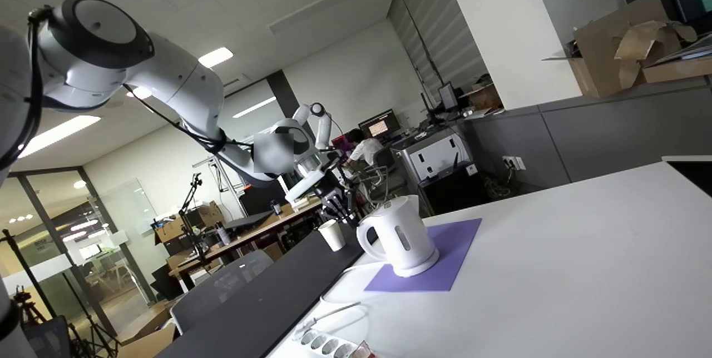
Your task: Press the on/off button on the kettle.
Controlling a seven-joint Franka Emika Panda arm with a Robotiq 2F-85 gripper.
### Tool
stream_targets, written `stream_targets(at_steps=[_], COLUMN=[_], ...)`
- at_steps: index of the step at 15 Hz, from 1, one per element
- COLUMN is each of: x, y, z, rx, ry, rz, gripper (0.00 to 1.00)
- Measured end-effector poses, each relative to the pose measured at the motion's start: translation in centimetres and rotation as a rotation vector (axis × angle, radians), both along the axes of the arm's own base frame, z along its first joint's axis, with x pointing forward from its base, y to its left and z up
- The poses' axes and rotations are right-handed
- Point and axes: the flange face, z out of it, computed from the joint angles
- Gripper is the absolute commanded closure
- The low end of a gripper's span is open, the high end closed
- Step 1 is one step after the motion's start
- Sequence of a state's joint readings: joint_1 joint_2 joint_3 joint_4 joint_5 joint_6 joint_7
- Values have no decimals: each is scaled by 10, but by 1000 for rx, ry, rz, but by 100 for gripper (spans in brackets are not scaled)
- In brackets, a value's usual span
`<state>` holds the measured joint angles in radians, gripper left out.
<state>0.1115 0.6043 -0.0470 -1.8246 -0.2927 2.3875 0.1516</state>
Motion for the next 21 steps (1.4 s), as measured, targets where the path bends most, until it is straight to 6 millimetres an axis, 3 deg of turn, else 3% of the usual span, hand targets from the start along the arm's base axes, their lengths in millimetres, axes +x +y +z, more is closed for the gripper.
stream_targets(at_steps=[21], x=[9], y=[12], z=[10], rx=[-30], ry=[20], rz=[10], gripper=[100])
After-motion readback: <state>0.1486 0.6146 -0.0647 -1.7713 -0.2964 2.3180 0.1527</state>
